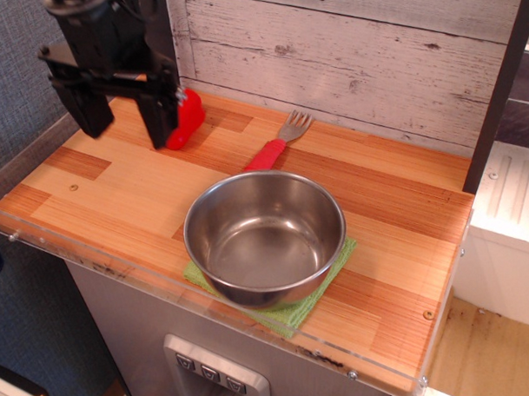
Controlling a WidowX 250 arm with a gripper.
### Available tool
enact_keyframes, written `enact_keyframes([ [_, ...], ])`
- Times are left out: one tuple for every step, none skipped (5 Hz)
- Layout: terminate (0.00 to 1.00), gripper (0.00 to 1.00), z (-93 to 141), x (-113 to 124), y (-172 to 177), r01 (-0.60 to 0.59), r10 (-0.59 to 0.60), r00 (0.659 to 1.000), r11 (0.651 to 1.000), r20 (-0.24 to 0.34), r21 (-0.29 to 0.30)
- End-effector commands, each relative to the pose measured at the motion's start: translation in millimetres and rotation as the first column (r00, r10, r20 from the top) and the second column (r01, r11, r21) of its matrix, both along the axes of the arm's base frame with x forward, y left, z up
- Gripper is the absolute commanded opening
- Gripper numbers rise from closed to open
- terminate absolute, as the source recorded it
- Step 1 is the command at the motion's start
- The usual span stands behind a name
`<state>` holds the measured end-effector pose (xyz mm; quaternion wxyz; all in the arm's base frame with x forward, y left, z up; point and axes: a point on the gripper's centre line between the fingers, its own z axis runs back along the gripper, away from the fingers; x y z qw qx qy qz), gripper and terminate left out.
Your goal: Pick up the pot and place it on the green cloth
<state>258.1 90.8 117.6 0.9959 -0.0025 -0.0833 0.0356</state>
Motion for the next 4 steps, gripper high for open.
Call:
enact_keyframes([
  [0.00,1.00,3.6,17.4,-3.4,0.176,-0.176,0.984,0.984,-0.009,0.035],
  [0.00,1.00,6.0,15.8,-4.4,0.175,-0.170,0.983,0.981,-0.071,0.081],
  [0.00,1.00,6.0,15.8,-4.4,0.175,-0.170,0.983,0.981,-0.071,0.081],
  [1.00,1.00,6.0,15.8,-4.4,0.175,-0.170,0.983,0.981,-0.071,0.081],
])
